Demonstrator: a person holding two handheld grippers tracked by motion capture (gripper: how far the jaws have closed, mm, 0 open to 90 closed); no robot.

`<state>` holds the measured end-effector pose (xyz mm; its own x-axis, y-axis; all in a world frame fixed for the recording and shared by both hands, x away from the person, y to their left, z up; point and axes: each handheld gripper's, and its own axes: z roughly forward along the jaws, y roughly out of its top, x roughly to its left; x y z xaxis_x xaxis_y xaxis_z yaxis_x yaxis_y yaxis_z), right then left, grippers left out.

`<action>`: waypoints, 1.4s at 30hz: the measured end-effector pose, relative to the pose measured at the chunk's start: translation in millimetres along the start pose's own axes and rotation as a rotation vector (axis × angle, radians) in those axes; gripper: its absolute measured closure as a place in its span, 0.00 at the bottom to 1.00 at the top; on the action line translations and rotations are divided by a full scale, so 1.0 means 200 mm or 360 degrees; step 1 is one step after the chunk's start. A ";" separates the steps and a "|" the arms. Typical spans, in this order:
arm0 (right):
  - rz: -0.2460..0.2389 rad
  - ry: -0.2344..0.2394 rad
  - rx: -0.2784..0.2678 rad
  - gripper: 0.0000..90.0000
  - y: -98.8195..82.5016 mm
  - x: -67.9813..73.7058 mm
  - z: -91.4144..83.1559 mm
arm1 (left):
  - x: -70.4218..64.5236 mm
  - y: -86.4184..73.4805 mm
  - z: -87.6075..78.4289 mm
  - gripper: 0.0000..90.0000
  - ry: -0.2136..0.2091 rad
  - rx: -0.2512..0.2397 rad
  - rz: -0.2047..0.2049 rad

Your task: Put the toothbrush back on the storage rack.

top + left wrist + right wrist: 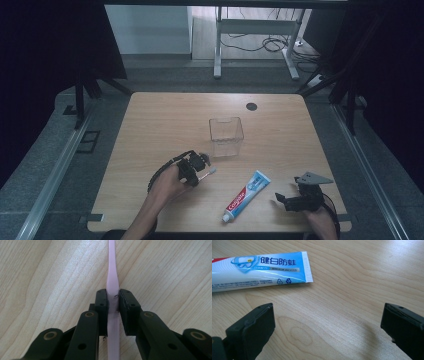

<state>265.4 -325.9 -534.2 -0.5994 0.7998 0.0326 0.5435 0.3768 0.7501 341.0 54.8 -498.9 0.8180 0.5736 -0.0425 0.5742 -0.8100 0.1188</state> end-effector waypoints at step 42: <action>0.0007 -0.0017 -0.0005 0.00 0.00 0.00 0.00 | 0.05 -0.02 -0.29 0.87 -0.0086 -0.0400 -0.0053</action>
<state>265.1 -326.4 -533.2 -0.5908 0.8063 0.0289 0.5441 0.3717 0.7522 344.9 69.7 -442.4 0.8031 0.5870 -0.1024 0.5801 -0.7312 0.3589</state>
